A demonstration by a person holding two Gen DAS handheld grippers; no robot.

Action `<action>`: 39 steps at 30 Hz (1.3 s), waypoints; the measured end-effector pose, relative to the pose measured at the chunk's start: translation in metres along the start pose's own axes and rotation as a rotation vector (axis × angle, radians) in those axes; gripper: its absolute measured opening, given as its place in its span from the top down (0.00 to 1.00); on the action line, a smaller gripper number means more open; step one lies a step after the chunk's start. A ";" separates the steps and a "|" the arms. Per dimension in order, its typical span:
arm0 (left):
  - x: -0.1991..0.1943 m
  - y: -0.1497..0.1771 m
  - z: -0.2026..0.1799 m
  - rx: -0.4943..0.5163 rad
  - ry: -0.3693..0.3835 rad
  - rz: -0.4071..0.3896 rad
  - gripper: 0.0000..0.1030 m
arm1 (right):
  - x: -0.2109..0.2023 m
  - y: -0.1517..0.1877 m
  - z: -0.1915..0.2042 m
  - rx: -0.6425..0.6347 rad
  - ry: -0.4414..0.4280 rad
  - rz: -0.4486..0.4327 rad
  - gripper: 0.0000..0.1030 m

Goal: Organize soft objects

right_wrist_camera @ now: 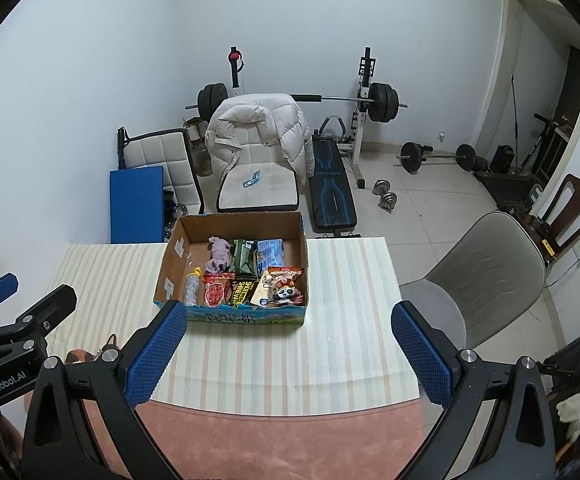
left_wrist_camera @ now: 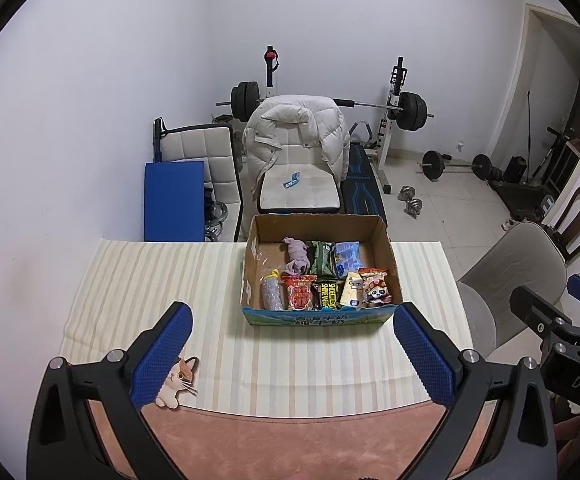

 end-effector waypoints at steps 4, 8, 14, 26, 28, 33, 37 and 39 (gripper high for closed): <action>0.000 -0.001 0.000 0.001 -0.001 -0.001 0.00 | -0.001 -0.001 -0.001 0.000 0.001 -0.004 0.00; 0.000 -0.002 0.000 -0.001 -0.001 -0.004 0.00 | -0.002 -0.001 -0.002 0.000 0.003 -0.009 0.00; 0.000 -0.002 -0.001 0.000 -0.002 -0.003 0.00 | -0.002 -0.001 -0.002 0.001 0.003 -0.009 0.00; -0.001 -0.003 0.001 -0.005 -0.003 -0.011 0.00 | -0.002 -0.006 -0.001 -0.002 0.007 -0.016 0.00; -0.001 -0.003 0.002 -0.007 -0.005 -0.013 0.00 | -0.002 -0.006 -0.001 -0.002 0.008 -0.017 0.00; -0.002 -0.003 0.003 -0.008 -0.005 -0.015 0.00 | -0.003 -0.006 -0.001 -0.002 0.008 -0.017 0.00; -0.002 -0.003 0.003 -0.007 -0.007 -0.014 0.00 | -0.002 -0.005 -0.001 0.000 0.009 -0.016 0.00; -0.002 -0.004 0.003 -0.007 -0.005 -0.014 0.00 | -0.002 -0.005 -0.001 0.000 0.010 -0.016 0.00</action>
Point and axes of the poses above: each gripper's, at about its wrist camera, not at the fingertips, and x roughly the way its jaws point, z to its left, y to its underside, the point moved 5 cm from there along x, roughly the way its jaws point, and after that the axes turned 13 degrees about -z, right-handed, at the moved point
